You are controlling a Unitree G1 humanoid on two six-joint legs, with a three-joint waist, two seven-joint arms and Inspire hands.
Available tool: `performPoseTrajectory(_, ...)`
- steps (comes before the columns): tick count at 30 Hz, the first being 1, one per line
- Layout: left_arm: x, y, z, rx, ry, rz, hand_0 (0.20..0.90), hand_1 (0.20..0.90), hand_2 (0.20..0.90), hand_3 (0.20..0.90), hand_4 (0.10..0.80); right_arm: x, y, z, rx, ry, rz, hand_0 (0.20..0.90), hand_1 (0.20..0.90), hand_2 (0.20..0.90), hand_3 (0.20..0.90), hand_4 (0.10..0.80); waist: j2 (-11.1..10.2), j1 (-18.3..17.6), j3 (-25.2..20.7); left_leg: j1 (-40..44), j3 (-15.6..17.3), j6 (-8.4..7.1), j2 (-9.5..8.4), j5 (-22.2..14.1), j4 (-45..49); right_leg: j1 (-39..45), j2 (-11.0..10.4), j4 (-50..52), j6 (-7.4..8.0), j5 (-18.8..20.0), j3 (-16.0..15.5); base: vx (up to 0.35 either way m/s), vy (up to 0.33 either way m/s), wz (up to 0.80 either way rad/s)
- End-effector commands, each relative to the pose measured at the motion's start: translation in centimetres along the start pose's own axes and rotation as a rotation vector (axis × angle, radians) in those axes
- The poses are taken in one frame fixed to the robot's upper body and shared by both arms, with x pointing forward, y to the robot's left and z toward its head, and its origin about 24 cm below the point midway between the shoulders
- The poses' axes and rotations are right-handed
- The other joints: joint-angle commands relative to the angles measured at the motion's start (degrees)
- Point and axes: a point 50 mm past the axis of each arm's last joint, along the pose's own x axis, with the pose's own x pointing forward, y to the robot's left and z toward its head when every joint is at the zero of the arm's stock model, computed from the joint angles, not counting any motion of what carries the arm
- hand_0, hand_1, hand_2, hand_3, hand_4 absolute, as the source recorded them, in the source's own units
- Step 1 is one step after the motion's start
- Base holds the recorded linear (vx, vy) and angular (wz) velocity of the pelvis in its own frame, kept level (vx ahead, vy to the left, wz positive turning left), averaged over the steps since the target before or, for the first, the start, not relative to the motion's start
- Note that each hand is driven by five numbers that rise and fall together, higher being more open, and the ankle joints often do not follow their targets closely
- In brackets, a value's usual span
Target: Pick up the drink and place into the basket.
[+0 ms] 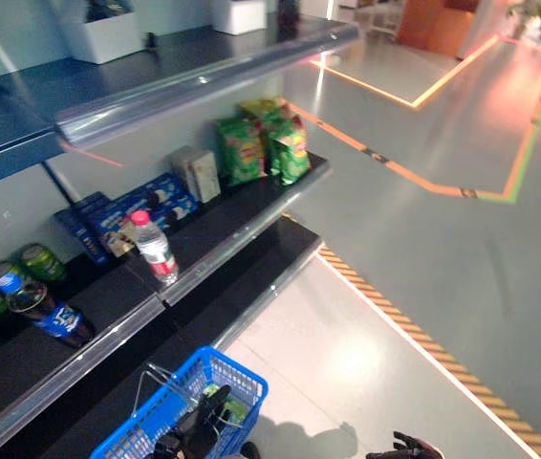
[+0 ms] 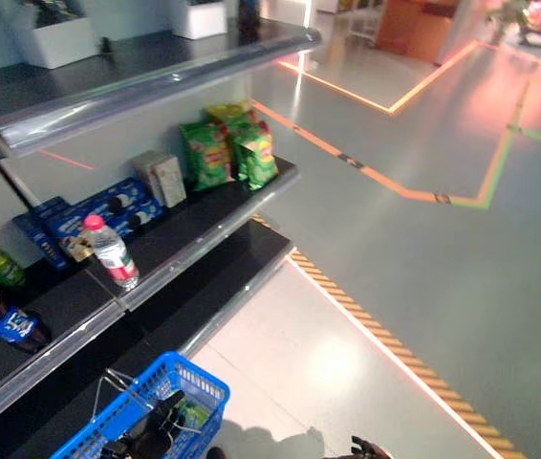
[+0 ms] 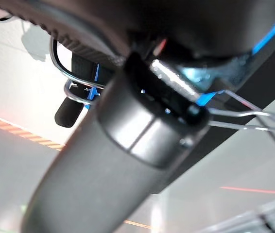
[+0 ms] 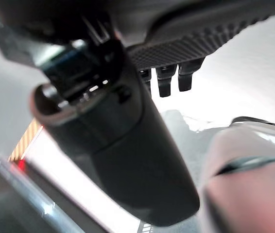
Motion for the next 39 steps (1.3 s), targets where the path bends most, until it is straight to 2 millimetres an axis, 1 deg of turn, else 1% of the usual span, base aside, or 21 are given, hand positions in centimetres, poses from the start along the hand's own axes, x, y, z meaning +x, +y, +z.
performPoseTrajectory(1,2.0,-5.2,2.4,0.043,-0.087,-0.273,0.300,0.300,0.300,0.200,0.100,0.1,-0.7,1.2,0.020,-0.047,-0.028,0.900,0.900,0.900,0.900,0.800,1.3,3.7,-2.8,-3.8,-1.3,-1.58,-0.38,-0.4,0.7,-0.1,2.4,-10.6,-2.46,19.1,-4.0,0.044,-0.190,0.93)
performPoseTrajectory(2,2.0,-5.3,2.4,0.049,-0.081,-0.277,0.300,0.300,0.300,0.200,0.100,0.1,-0.8,1.2,0.034,-0.047,-0.035,0.900,0.900,0.900,0.900,0.800,1.4,3.7,-2.8,-3.8,-2.2,-1.62,-0.33,-0.4,0.8,-0.1,2.0,-12.2,-2.64,19.1,-3.9,0.045,-0.200,0.97)
performPoseTrajectory(3,2.2,-5.6,2.4,0.054,-0.075,-0.284,0.300,0.300,0.300,0.200,0.100,0.1,-0.8,1.2,0.046,-0.050,-0.041,0.900,0.900,0.900,0.900,0.800,1.6,3.7,-2.6,-3.5,-4.4,-1.73,-0.45,-0.7,1.1,-0.8,1.0,-16.3,-3.18,18.5,-3.1,0.109,-0.184,0.77)
performPoseTrajectory(5,2.4,-6.2,2.2,0.072,-0.042,-0.301,0.300,0.300,0.300,0.200,0.100,0.0,-0.9,1.1,0.083,-0.049,-0.057,0.900,0.900,0.900,0.900,0.800,1.5,3.1,-2.1,-2.7,-8.2,-2.03,-1.02,-1.5,2.0,-1.8,0.3,-23.6,-4.03,19.0,-0.8,0.160,-0.195,0.95)
performPoseTrajectory(7,2.6,-6.4,2.2,0.076,-0.039,-0.298,0.300,0.300,0.300,0.200,0.100,0.0,-1.1,1.1,0.089,-0.054,-0.061,0.900,0.900,0.900,0.900,0.800,1.5,2.3,-1.7,-2.2,-11.0,-2.30,-1.41,-2.6,3.0,-3.1,-0.3,-27.1,-4.18,20.1,1.9,0.175,-0.146,1.38)
performPoseTrajectory(10,2.3,-5.5,2.2,0.082,-0.036,-0.278,0.300,0.300,0.300,0.200,0.100,-0.1,-1.1,0.8,0.099,-0.055,-0.060,0.900,0.900,0.900,0.900,0.800,1.0,1.3,-1.4,-1.2,-17.0,-2.98,-1.88,-4.8,4.8,-6.1,-3.9,-33.6,-3.22,24.9,7.2,0.288,-0.233,1.46)
performPoseTrajectory(14,1.8,-4.5,2.4,0.087,-0.046,-0.263,0.300,0.300,0.300,0.200,0.100,0.0,-0.9,0.7,0.104,-0.042,-0.055,0.900,0.900,0.900,0.900,0.800,0.6,0.5,-1.2,-0.5,-20.6,-3.70,-1.41,-7.2,7.2,-6.6,-5.2,-37.5,-2.47,26.1,9.7,0.247,-0.207,1.29)
performPoseTrajectory(16,1.7,-4.3,2.6,0.070,-0.073,-0.253,0.300,0.300,0.300,0.200,0.100,0.0,-0.7,0.7,0.059,-0.035,-0.040,0.900,0.900,0.900,0.900,0.800,0.4,0.4,-1.0,-0.1,-21.6,-4.18,-1.03,-8.2,8.1,-6.4,-5.3,-38.5,-2.25,26.1,9.5,0.288,-0.273,0.83)
performPoseTrajectory(18,1.4,-3.9,2.5,0.079,-0.068,-0.259,0.300,0.300,0.300,0.200,0.100,0.0,-0.6,0.4,0.052,-0.026,-0.039,0.900,0.900,0.900,0.900,0.800,0.5,0.1,-1.5,-0.7,-24.3,-4.99,0.14,-9.0,10.3,-3.2,-1.6,-39.9,-3.53,19.5,11.7,0.326,-0.333,0.79)
performPoseTrajectory(19,1.4,-3.8,2.5,0.076,-0.075,-0.258,0.300,0.300,0.300,0.200,0.100,0.0,-0.5,0.4,0.041,-0.024,-0.035,0.900,0.900,0.900,0.900,0.800,0.5,0.0,-1.6,-0.6,-24.6,-5.15,0.48,-9.1,10.5,-2.5,-1.2,-40.0,-3.76,18.4,11.6,0.185,-0.211,0.91)
performPoseTrajectory(21,1.3,-3.6,2.6,0.045,-0.101,-0.242,0.300,0.300,0.300,0.200,0.100,0.0,-0.5,0.4,0.000,-0.010,-0.024,0.900,0.900,0.900,0.900,0.800,0.7,0.2,-2.0,-0.1,-24.5,-6.19,1.94,-8.6,10.4,-0.2,0.3,-40.7,-4.08,14.9,10.0,0.170,-0.215,0.77)
performPoseTrajectory(22,1.2,-3.4,2.6,0.020,-0.117,-0.227,0.300,0.300,0.300,0.200,0.100,0.1,-0.4,0.5,-0.037,-0.002,-0.018,0.900,0.900,0.900,0.900,0.800,0.9,0.5,-2.3,0.4,-23.8,-7.10,3.06,-8.1,10.2,1.0,1.0,-40.8,-4.22,13.4,8.7,0.216,-0.258,0.46)
performPoseTrajectory(24,1.2,-3.4,2.4,0.037,-0.093,-0.233,0.300,0.300,0.300,0.200,0.100,0.1,-0.6,0.7,-0.039,0.000,-0.024,0.900,0.900,0.900,0.900,0.800,0.9,0.6,-2.6,1.0,-21.3,-7.83,4.15,-7.3,9.4,2.8,1.4,-41.4,-4.66,12.4,6.4,0.137,-0.152,0.33)
performPoseTrajectory(25,1.3,-3.5,2.3,0.052,-0.077,-0.233,0.300,0.300,0.300,0.200,0.100,0.1,-0.7,0.8,-0.034,0.001,-0.031,0.900,0.900,0.900,0.900,0.800,1.0,0.5,-2.7,1.2,-19.6,-8.23,4.80,-6.6,8.9,3.6,1.6,-41.8,-4.86,12.2,5.1,0.102,-0.121,0.68)
performPoseTrajectory(26,1.4,-3.6,1.8,0.088,-0.034,-0.238,0.300,0.300,0.300,0.200,0.100,0.0,-0.9,0.5,0.002,-0.001,-0.052,0.900,0.900,0.900,0.900,0.800,1.3,0.2,-3.0,1.5,-14.1,-9.09,6.64,-4.4,6.9,4.9,1.7,-42.5,-5.09,12.1,1.5,0.089,-0.122,0.86)
performPoseTrajectory(27,1.4,-3.7,1.7,0.093,-0.027,-0.239,0.300,0.300,0.300,0.200,0.100,0.0,-1.0,0.5,0.015,-0.002,-0.058,0.900,0.900,0.900,0.900,0.800,1.5,0.0,-3.0,1.7,-13.0,-9.36,7.11,-3.7,6.2,5.3,1.8,-42.7,-5.16,12.1,0.6,0.070,-0.098,1.07)
performPoseTrajectory(28,1.6,-3.9,1.5,0.110,-0.002,-0.248,0.300,0.300,0.300,0.200,0.100,-0.1,-1.2,0.1,0.055,0.003,-0.084,0.900,0.900,0.900,0.900,0.800,1.9,-0.8,-3.1,2.3,-8.5,-10.29,8.86,-1.8,3.9,6.1,2.0,-42.7,-5.35,11.6,-2.4,0.024,-0.039,1.04)
performPoseTrajectory(29,1.6,-3.9,1.5,0.110,-0.002,-0.248,0.300,0.300,0.300,0.200,0.100,-0.1,-1.2,0.1,0.055,0.003,-0.084,0.900,0.900,0.900,0.900,0.800,1.9,-0.8,-3.1,2.4,-8.6,-10.32,8.88,-1.7,3.7,6.2,2.0,-42.8,-5.37,11.6,-2.4,0.015,-0.025,1.40)
performPoseTrajectory(30,1.8,-4.2,1.3,0.118,0.002,-0.252,0.300,0.300,0.300,0.200,0.100,-0.2,-1.5,-0.3,0.064,0.009,-0.102,0.900,0.900,0.900,0.900,0.800,2.3,-1.2,-3.1,2.9,-7.9,-10.79,9.68,-0.5,1.8,6.6,2.3,-42.6,-5.61,11.1,-4.0,0.001,0.018,1.17)
performPoseTrajectory(34,1.8,-4.2,0.8,0.124,-0.002,-0.256,0.300,0.300,0.300,0.200,0.100,-0.3,-1.8,-0.6,0.048,0.005,-0.091,0.900,0.900,0.900,0.900,0.800,2.9,-1.6,-3.1,3.2,-8.3,-10.79,9.68,0.0,0.5,6.7,2.8,-42.3,-6.05,10.6,-4.6,0.006,0.049,0.62)
performPoseTrajectory(39,1.5,-3.7,1.3,0.137,0.013,-0.253,0.300,0.300,0.300,0.200,0.100,-0.3,-1.8,-0.3,0.057,-0.013,-0.089,0.900,0.900,0.900,0.900,0.800,2.7,-2.2,-2.8,3.5,-6.6,-9.75,7.70,-0.9,1.4,6.2,1.3,-39.6,-5.23,11.4,-4.5,0.025,0.147,0.35)
